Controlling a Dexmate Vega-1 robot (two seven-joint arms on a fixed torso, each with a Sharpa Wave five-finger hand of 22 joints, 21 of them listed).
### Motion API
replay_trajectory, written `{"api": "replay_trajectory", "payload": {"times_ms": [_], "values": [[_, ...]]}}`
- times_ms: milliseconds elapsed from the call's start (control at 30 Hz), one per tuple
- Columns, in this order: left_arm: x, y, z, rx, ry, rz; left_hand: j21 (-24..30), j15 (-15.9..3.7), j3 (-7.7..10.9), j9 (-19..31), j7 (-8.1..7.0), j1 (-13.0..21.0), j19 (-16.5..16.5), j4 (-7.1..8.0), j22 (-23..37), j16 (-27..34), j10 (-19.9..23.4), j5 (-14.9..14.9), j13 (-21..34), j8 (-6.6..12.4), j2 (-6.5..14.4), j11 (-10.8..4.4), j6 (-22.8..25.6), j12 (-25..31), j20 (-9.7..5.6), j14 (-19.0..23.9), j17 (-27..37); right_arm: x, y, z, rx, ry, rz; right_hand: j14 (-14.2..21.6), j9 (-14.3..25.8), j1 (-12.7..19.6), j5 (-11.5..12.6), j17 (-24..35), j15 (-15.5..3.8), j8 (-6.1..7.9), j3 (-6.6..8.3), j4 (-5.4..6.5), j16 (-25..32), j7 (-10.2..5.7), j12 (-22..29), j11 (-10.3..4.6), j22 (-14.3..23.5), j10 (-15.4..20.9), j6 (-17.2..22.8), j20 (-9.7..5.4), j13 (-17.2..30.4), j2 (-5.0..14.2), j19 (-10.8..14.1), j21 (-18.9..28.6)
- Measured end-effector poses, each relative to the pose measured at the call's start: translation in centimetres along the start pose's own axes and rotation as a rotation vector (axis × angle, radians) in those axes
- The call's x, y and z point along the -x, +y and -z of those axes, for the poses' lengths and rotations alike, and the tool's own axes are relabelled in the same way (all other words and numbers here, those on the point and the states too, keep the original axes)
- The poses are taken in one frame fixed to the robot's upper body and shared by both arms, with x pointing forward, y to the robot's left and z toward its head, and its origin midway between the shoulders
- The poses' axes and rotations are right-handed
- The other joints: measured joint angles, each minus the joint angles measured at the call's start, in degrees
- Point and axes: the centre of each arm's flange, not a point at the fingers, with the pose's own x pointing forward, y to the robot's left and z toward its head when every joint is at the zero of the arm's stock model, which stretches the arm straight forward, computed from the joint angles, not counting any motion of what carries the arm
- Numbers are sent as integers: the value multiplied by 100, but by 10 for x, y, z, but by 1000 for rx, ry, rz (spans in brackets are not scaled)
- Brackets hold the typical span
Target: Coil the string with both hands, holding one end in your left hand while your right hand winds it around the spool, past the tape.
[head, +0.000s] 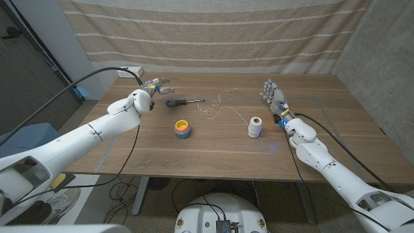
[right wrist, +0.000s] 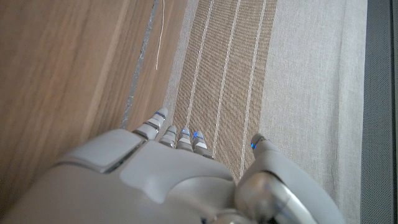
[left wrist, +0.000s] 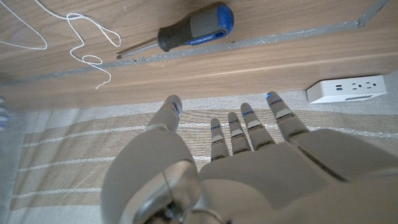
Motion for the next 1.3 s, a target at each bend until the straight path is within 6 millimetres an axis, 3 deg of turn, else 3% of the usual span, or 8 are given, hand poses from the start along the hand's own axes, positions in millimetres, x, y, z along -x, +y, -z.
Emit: {"api": "replay_trajectory", "payload": {"times_ms": [100, 133, 167, 300, 567, 767, 1200, 1300], "values": [[0, 2, 5, -54, 27, 12, 0, -15, -67, 0, 1, 225, 50, 0, -4, 0, -58, 0, 37, 0, -165, 56, -3, -24, -275, -72, 27, 0, 3, -2, 1, -4, -9, 0, 0, 0, 0, 0, 0, 0, 0, 0, 0, -8, 0, 0, 0, 0, 8, 0, 0, 0, 0, 0], [-2, 5, -8, -87, 4, 16, 10, -16, -98, 0, 22, 285, 101, 22, -9, -17, -102, 0, 49, -23, -225, 69, -24, -46, -376, -128, 27, 0, 6, -5, 19, -15, -21, 0, 0, 0, 0, 0, 0, 0, 0, 0, 0, -8, 0, 0, 0, 0, 8, 0, 0, 0, 0, 0], [-2, 5, -7, -105, 13, 24, 22, -24, -141, 0, 40, 333, 147, 27, -15, -28, -132, 0, 49, -41, -273, 54, -42, -66, -462, -152, 28, 0, 8, -6, 20, -18, -26, 0, 0, 0, 0, 0, 0, 0, 5, -30, 0, -8, 0, 0, 0, 0, 8, 0, 0, 0, 0, 0], [-7, 8, -19, -165, 4, 45, 22, -29, -213, 0, 62, 416, 297, 56, -35, -28, -157, 0, 75, -51, -356, 29, -64, -67, -628, -158, 28, 0, 12, -10, 42, -29, -42, 0, 0, 0, 0, 0, 0, 0, 2, -46, 0, -8, 0, 11, 0, 52, 8, 0, 0, 0, 0, 0], [-15, 9, -31, -290, 29, 112, 22, -28, -298, 15, 100, 524, 357, 97, -44, -27, -90, 27, 102, -50, -388, 7, 5, -67, -584, -156, 27, 1, 22, -18, 66, -49, -75, 22, 0, 22, 0, 0, -22, 0, 3, -45, 0, -30, 0, 9, 0, 54, 29, 0, 0, -22, 0, 0], [-17, 11, -35, -366, 49, 135, 22, -6, -538, 26, 101, 582, 366, 128, -43, -27, -42, 72, 147, -50, -619, -42, 82, -21, -530, -134, 27, 1, 26, -22, 72, -59, -88, 22, -1, 22, 0, 0, -22, 0, 3, -45, 0, -9, 0, 1, -1, 90, 69, 0, -1, -22, 0, 0], [-27, 2, -47, -453, 53, 167, 22, -7, -715, 25, 119, 641, 565, 174, -42, -27, -20, 164, 207, -49, -810, -20, 228, -18, -456, -134, 26, 2, 29, -23, 73, -63, -94, 21, -1, 22, 0, 0, -22, 0, -11, -59, 0, -38, 0, 9, -1, 115, 100, -1, -1, -22, 0, 0], [-29, -1, -46, -457, 48, 169, 22, -16, -791, 45, 93, 644, 645, 208, -70, -10, 155, 199, 227, -22, -808, -64, 401, 66, -524, 7, 26, 2, 30, -23, 73, -61, -94, 21, -1, 22, 0, -1, -22, 0, -11, -59, 0, -38, 0, 9, -1, 115, 100, 0, -1, -22, 0, 0]]}}
